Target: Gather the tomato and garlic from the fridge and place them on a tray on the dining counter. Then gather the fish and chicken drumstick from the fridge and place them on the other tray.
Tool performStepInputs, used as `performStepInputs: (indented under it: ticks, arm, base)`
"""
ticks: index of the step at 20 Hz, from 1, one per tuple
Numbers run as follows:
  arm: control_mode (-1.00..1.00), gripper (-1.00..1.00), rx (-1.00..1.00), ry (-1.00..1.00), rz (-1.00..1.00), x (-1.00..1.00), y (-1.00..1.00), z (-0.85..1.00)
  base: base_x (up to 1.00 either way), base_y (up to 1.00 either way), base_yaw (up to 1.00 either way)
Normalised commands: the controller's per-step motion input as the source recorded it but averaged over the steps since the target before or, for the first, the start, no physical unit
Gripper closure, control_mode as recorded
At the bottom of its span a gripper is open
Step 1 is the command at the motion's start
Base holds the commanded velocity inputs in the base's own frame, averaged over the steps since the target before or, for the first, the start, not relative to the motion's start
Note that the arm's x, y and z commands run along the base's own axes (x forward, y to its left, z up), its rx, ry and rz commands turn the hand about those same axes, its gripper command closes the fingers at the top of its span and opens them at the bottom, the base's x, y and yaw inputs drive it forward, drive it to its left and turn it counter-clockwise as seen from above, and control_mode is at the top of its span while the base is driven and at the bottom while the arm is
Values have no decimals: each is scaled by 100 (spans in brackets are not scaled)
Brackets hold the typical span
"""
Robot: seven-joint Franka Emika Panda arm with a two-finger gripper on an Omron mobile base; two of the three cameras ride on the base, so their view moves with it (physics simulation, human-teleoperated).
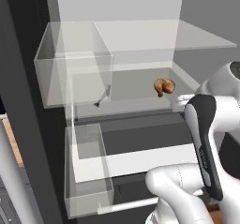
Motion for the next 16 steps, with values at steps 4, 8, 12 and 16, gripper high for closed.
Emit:
performStepInputs:
  ticks: [4, 8, 12, 16]
  arm:
    - [-100, -100, 0, -17, -1, 85, -5, 0]
    - [-100, -100, 0, -5, -7, 83, 0, 0]
    - [-100, -100, 0, 5, -3, 58, 0, 12]
    - [-100, -100, 0, 2, 0, 43, -4, 0]
  base:
    - [0, 0, 0]
    - [0, 0, 0]
    - [0, 0, 0]
    - [0, 0, 0]
